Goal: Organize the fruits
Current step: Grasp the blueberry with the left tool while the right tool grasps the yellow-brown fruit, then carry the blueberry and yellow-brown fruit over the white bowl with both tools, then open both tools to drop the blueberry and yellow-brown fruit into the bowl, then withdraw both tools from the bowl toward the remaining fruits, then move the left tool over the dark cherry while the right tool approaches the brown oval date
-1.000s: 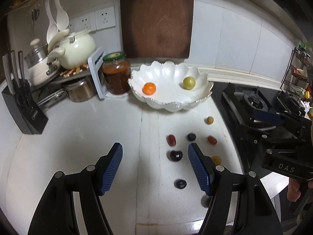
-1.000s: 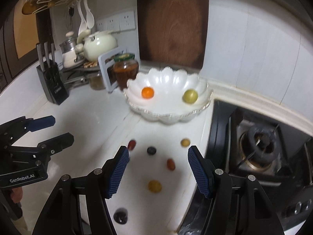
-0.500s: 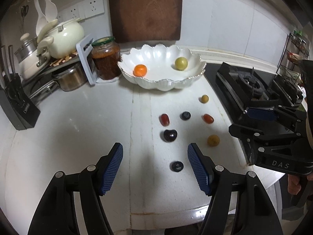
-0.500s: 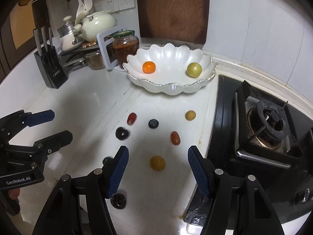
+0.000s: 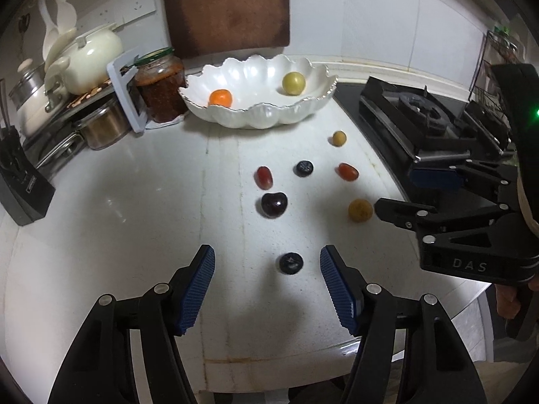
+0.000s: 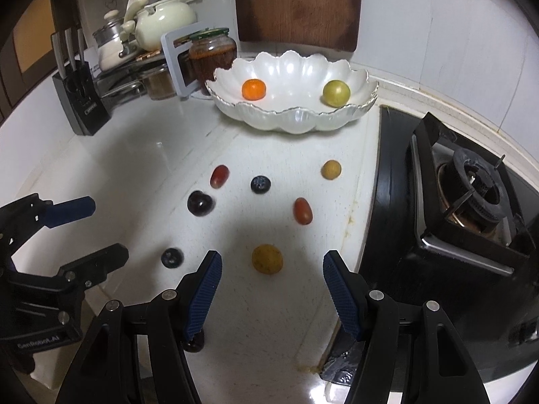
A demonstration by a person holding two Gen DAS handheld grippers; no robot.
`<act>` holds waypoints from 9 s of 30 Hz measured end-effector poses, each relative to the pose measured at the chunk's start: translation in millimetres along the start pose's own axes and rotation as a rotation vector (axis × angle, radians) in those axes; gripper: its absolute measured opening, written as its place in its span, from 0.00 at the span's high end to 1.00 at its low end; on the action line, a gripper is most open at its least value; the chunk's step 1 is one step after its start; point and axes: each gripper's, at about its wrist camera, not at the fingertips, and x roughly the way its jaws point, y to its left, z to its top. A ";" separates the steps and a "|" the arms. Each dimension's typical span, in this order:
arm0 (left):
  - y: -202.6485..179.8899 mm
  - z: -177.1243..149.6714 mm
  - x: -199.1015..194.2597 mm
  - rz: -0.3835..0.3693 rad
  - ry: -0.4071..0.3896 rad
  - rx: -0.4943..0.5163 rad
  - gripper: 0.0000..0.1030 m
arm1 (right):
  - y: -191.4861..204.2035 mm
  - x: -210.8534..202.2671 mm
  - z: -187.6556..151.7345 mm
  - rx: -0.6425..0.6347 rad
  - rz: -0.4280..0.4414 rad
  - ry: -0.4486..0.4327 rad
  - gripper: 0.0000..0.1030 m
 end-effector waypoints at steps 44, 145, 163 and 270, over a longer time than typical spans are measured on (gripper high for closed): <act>-5.0 -11.6 69.3 -0.074 0.125 -0.040 0.78 | -6.1 57.7 -6.2 0.047 0.076 0.099 0.72; 67.5 232.0 126.2 -0.011 -0.056 -0.130 0.78 | -74.9 87.6 206.3 0.143 -0.001 -0.085 0.73; 66.0 217.2 186.3 0.031 0.129 -0.106 0.77 | -78.9 145.3 195.7 0.124 -0.007 0.085 0.72; 13.5 35.3 65.5 -0.128 0.086 -0.174 0.49 | -34.5 34.7 28.7 0.093 0.041 0.006 0.59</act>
